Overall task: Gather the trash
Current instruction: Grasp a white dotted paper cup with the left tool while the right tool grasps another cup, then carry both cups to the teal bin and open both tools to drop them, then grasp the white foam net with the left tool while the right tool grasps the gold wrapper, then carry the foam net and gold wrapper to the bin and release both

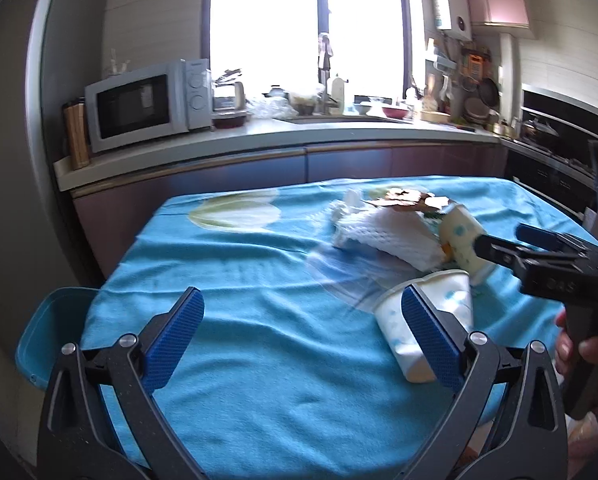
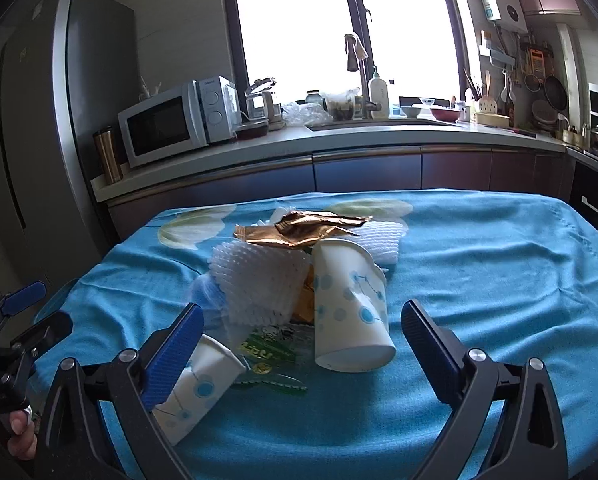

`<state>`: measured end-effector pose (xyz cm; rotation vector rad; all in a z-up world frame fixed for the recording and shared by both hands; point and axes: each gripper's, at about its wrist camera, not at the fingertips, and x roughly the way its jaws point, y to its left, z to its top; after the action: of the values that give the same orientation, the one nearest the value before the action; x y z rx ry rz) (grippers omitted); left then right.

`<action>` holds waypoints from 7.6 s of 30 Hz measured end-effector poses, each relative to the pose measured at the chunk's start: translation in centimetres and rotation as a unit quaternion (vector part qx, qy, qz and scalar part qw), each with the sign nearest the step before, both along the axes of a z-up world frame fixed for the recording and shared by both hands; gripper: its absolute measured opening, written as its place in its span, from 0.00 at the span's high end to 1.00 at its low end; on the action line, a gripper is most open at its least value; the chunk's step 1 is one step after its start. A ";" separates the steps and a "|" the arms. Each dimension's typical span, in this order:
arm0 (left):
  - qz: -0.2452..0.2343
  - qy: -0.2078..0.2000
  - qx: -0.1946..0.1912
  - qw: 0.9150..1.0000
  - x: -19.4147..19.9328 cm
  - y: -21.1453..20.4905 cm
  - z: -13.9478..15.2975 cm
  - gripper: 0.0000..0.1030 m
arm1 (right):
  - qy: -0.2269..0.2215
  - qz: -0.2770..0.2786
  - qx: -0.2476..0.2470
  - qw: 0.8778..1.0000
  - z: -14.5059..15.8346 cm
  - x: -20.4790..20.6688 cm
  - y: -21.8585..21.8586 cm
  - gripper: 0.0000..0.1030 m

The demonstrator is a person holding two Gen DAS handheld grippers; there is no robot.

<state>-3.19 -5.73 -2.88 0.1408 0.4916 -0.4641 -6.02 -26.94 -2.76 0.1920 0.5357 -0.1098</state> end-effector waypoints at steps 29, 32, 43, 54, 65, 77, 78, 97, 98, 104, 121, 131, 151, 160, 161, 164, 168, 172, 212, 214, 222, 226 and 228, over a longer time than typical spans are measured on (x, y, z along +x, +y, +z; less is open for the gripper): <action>-0.088 0.136 -0.050 0.986 2.1 -2.9 -4.1 0.42 | 0.021 0.030 0.079 0.996 -1.2 -0.5 -4.2 0.59; -0.076 0.129 -0.058 0.987 1.9 -1.4 -3.4 0.42 | 0.016 0.042 0.089 0.995 -0.6 -1.6 -4.2 0.59; 0.010 0.095 -0.087 0.992 1.8 8.2 -0.2 0.42 | -0.029 0.191 0.081 0.978 3.7 -0.5 3.8 0.59; 0.167 0.083 -0.072 0.980 5.0 24.0 3.0 0.42 | 0.005 0.391 0.057 0.919 4.5 9.4 21.0 0.59; 0.240 0.113 -0.028 0.964 9.2 31.2 1.4 0.41 | 0.077 0.458 0.079 0.882 2.3 19.1 31.6 0.59; 0.279 0.188 -0.040 0.941 16.6 33.1 -6.0 0.41 | 0.180 0.441 0.071 0.876 -2.8 25.3 38.2 0.58; 0.281 0.195 -0.041 0.939 17.1 33.3 -6.4 0.41 | 0.187 0.438 0.068 0.877 -3.3 25.7 38.6 0.58; 0.202 0.097 -0.063 0.973 11.7 26.3 -2.0 0.33 | 0.089 0.422 0.071 0.900 1.7 16.0 24.7 0.37; 0.183 0.091 -0.066 0.977 11.2 25.2 -1.4 0.32 | 0.080 0.406 0.067 0.908 2.1 15.0 22.6 0.37; 0.053 0.104 -0.088 0.989 10.8 16.6 -0.6 0.32 | 0.038 0.273 0.045 0.960 3.6 9.0 11.5 0.37; -0.141 0.204 -0.109 0.963 12.9 -2.4 -1.4 0.36 | 0.084 0.075 0.183 0.977 -1.2 11.5 -7.5 0.41; -0.165 0.300 -0.145 0.928 16.8 -7.3 -5.2 0.50 | 0.100 0.070 0.349 0.929 -5.3 15.3 -10.7 0.41; -0.154 0.258 -0.176 0.937 15.9 -3.7 -2.9 0.88 | 0.032 0.117 0.339 0.933 -1.9 13.3 -9.9 0.90; -0.117 0.223 -0.175 0.952 14.1 2.3 -0.7 0.88 | 0.042 0.141 0.252 0.956 -0.5 12.7 -7.0 0.97; -0.112 0.221 -0.175 0.953 13.8 2.9 -0.5 0.88 | 0.044 0.145 0.246 0.957 -0.5 12.7 -6.6 0.98; -0.095 0.213 -0.168 0.958 13.1 4.4 -0.2 0.88 | 0.039 0.158 0.229 0.960 0.1 12.5 -5.3 0.98; -0.074 0.204 -0.172 0.961 12.4 6.8 0.3 0.88 | 0.018 0.181 0.214 0.960 1.7 12.0 -3.6 0.98; -0.054 0.188 -0.172 0.966 11.3 9.3 1.4 0.88 | 0.009 0.218 0.206 0.954 3.0 11.7 -1.2 0.98; 0.266 0.193 -0.128 0.936 13.5 36.4 -4.3 0.88 | 0.178 0.461 0.205 0.845 -0.8 24.5 33.7 0.98; 0.268 0.203 -0.124 0.933 14.0 36.1 -5.0 0.88 | 0.192 0.456 0.205 0.844 -1.6 25.1 34.5 0.96; 0.277 0.224 -0.113 0.927 15.8 35.8 -7.0 0.87 | 0.232 0.442 0.193 0.844 -4.1 26.6 37.2 0.95; 0.281 0.232 -0.120 0.923 16.5 35.8 -7.9 0.82 | 0.241 0.430 0.185 0.850 -4.7 26.9 38.0 0.91; 0.283 0.234 -0.122 0.922 16.9 35.9 -8.3 0.82 | 0.242 0.422 0.188 0.853 -4.9 27.1 38.0 0.83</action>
<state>13.74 30.14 -11.18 -0.3595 0.9026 0.0239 21.07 11.08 -7.64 0.2967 1.1057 0.8372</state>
